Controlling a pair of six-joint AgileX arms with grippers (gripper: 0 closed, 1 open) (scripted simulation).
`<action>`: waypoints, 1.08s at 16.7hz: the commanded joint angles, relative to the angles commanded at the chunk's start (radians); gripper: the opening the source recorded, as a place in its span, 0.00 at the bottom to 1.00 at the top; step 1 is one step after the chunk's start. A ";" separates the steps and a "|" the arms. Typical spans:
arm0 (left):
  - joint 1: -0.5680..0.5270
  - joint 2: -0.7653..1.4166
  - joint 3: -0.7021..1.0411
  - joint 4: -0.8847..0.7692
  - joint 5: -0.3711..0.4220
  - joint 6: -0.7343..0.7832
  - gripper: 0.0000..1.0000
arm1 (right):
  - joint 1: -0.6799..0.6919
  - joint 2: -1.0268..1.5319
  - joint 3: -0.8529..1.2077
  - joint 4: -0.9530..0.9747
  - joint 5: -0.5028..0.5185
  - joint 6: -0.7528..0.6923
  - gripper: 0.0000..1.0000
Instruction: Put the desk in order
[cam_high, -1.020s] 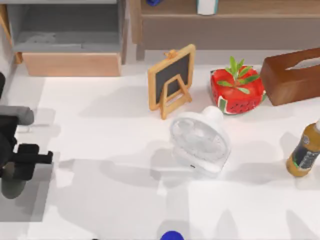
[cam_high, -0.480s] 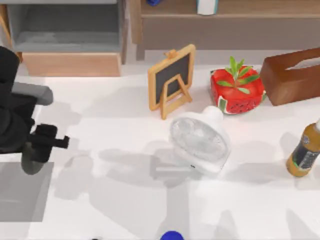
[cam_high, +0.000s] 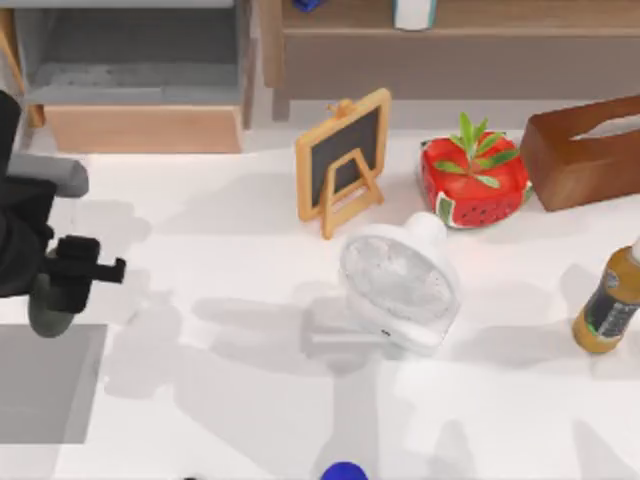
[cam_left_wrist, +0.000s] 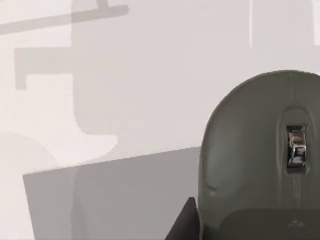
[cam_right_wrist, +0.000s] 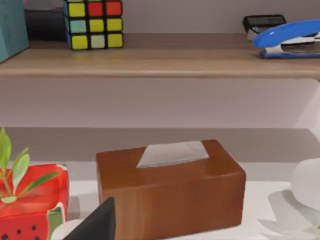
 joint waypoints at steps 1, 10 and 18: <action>0.011 0.002 -0.007 -0.003 -0.007 -0.006 0.00 | 0.000 0.000 0.000 0.000 0.000 0.000 1.00; 0.086 0.080 -0.103 -0.036 -0.045 -0.043 0.00 | 0.000 0.000 0.000 0.000 0.000 0.000 1.00; 0.086 0.080 -0.103 -0.036 -0.045 -0.043 0.30 | 0.000 0.000 0.000 0.000 0.000 0.000 1.00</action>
